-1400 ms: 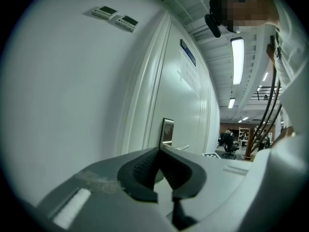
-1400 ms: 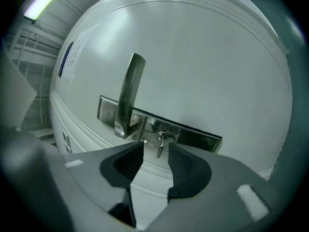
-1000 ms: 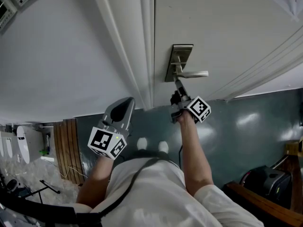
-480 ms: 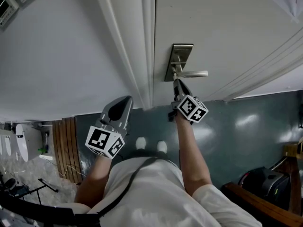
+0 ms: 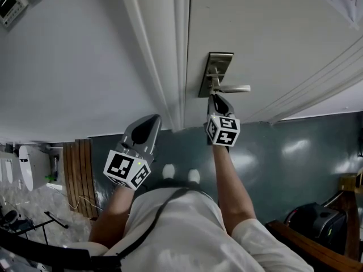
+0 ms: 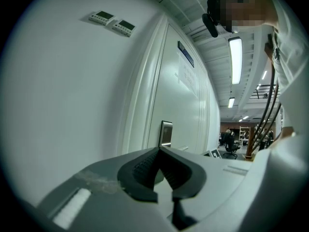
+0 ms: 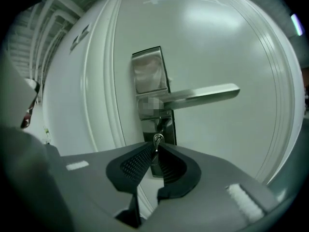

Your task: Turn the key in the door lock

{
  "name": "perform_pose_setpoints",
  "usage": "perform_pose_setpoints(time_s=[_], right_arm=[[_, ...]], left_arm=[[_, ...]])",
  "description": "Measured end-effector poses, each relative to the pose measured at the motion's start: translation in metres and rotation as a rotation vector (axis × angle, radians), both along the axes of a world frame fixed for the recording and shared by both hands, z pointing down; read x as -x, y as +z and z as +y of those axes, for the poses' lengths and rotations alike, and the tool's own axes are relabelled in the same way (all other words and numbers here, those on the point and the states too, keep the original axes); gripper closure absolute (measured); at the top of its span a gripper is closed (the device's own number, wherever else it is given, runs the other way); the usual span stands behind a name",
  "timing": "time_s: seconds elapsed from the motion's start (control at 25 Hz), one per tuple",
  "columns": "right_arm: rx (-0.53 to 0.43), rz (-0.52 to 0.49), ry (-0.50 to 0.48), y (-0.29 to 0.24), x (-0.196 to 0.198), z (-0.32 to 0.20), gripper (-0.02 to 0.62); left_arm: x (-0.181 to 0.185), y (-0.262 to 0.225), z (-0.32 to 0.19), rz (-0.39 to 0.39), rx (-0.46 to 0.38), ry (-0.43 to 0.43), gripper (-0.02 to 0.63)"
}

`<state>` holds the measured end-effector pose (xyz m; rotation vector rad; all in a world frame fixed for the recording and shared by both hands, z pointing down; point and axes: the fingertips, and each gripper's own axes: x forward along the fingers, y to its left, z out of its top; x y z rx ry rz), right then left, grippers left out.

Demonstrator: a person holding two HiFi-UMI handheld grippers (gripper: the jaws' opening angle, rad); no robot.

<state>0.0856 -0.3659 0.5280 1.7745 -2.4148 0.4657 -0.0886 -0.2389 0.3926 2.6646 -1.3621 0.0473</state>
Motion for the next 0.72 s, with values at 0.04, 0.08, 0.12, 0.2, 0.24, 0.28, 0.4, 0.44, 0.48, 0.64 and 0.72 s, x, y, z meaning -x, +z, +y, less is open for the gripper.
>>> perform_pose_setpoints(time_s=[0.04,0.08,0.12,0.2,0.24,0.28,0.4,0.44,0.48,0.64,0.72], right_arm=[[-0.001,0.035,-0.007,0.000,0.000,0.000,0.548],[-0.001,0.067,-0.012,0.000,0.001,0.000,0.548],[-0.002,0.097,-0.015,0.000,0.001,0.001,0.546],[-0.006,0.152,-0.016,0.000,0.002,0.001,0.548],[-0.011,0.173,-0.017,0.000,0.003,0.001,0.548],[-0.017,0.191,-0.017,-0.002,0.004,0.001,0.548],[-0.035,0.260,-0.020,-0.004,0.005,0.001,0.549],[-0.041,0.288,-0.024,-0.004,0.005,0.000,0.548],[-0.046,0.317,-0.030,-0.004,0.006,0.000,0.548],[-0.063,0.422,-0.060,-0.003,0.009,0.001,0.546],[-0.078,0.490,-0.082,-0.002,0.011,0.001,0.543]], left_arm=[[0.000,0.000,0.000,-0.001,0.000,0.001,0.601],[-0.001,0.001,0.001,-0.002,0.001,0.002,0.601],[-0.001,0.000,0.001,-0.003,0.000,0.002,0.601],[-0.001,0.000,0.002,-0.006,-0.002,0.001,0.601],[-0.001,-0.001,0.002,-0.008,-0.003,0.001,0.601],[-0.001,-0.001,0.003,-0.010,-0.004,0.001,0.601],[-0.001,-0.001,0.004,-0.013,-0.003,-0.004,0.601],[-0.001,-0.001,0.004,-0.013,-0.002,-0.005,0.601],[-0.001,-0.001,0.005,-0.014,-0.002,-0.006,0.601],[-0.002,-0.002,0.007,-0.013,-0.006,-0.004,0.601],[-0.003,-0.003,0.008,-0.010,-0.008,-0.004,0.601]])
